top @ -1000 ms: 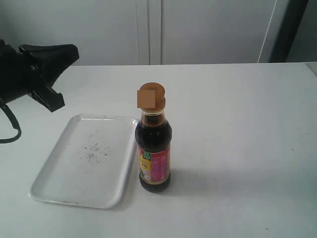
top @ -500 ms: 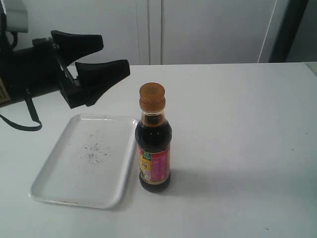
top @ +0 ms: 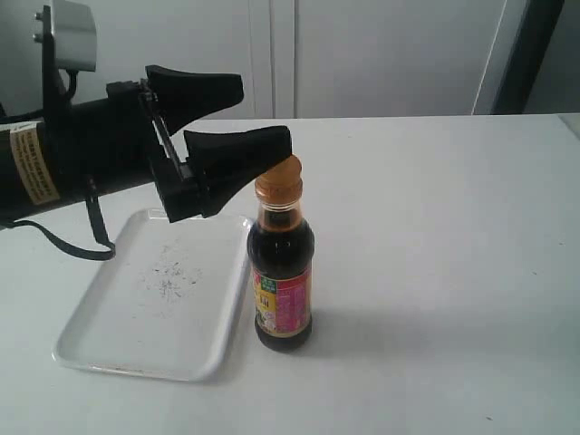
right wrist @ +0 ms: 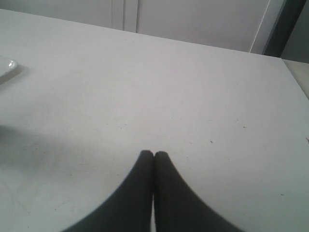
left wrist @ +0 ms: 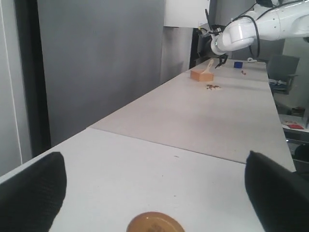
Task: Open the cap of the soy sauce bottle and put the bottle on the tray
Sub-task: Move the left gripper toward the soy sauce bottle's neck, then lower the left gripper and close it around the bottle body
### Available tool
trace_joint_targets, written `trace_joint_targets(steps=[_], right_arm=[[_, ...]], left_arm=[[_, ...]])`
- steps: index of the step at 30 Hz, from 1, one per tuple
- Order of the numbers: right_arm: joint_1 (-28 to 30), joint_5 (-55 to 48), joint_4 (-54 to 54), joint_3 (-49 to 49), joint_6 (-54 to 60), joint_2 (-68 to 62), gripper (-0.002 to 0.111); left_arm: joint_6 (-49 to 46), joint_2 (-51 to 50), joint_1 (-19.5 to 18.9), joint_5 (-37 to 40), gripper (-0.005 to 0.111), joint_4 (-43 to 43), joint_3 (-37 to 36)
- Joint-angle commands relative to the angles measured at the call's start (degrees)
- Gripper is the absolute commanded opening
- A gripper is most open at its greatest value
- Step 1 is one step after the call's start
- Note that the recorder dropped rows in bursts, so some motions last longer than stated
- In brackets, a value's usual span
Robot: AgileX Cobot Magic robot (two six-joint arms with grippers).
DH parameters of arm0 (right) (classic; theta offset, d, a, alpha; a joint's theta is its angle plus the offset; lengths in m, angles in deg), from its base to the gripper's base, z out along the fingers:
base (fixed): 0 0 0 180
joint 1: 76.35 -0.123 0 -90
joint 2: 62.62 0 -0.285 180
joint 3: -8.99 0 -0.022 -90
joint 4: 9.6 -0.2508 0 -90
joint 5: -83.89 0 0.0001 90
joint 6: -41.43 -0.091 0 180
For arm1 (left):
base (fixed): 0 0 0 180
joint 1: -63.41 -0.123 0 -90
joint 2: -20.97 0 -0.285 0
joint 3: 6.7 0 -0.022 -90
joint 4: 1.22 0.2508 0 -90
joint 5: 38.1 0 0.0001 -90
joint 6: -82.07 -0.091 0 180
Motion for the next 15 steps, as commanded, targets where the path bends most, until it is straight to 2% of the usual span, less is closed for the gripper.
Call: trace_joint_targets(steps=[1, 6, 15], right_arm=[[0.3, 0.1, -0.1, 0.4, 0.5, 0.4, 0.0], [0.3, 0.1, -0.1, 0.4, 0.5, 0.4, 0.0], [0.3, 0.1, -0.1, 0.4, 0.5, 0.4, 0.0]], left_arm=[[-3.3, 0.2, 2.9, -0.7, 0.101, -2.4, 0.3], [-5.6, -0.2, 5.8, 1.7, 0.101, -3.9, 1.0], [-7.4, -5.1, 5.9, -0.7, 0.101, -7.3, 1.2]])
